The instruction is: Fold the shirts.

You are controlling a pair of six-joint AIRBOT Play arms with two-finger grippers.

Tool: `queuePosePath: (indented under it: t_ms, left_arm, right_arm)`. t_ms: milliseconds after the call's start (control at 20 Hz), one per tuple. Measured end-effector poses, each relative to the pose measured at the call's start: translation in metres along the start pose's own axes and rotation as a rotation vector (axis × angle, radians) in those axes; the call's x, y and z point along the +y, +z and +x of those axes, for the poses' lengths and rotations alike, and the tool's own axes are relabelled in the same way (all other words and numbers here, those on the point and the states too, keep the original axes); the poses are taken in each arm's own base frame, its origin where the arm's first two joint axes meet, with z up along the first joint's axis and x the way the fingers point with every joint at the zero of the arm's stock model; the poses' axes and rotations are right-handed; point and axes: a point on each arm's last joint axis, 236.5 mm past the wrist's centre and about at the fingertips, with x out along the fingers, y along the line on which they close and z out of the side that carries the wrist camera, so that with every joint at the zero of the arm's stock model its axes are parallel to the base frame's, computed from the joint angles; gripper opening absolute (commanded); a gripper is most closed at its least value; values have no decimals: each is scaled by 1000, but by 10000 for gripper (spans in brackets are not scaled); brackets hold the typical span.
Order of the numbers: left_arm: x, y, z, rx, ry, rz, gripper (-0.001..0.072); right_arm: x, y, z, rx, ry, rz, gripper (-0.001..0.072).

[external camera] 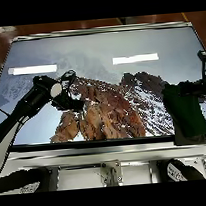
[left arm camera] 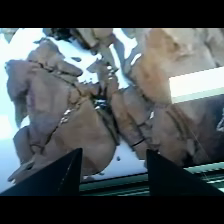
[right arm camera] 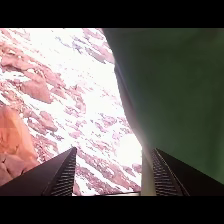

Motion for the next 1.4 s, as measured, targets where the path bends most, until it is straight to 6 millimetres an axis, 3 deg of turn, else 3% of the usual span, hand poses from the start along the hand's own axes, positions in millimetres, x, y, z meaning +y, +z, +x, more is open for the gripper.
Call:
queuePosePath:
  t_ms: [300,1400]
  left_arm:
    - [2,-2,4,15,15,-3,493]
    - [3,-3,4,19,19,-4,493]
  right_arm:
    - [8,-2,2,15,-1,-32,592]
    - [9,-2,2,18,-3,-37,592]
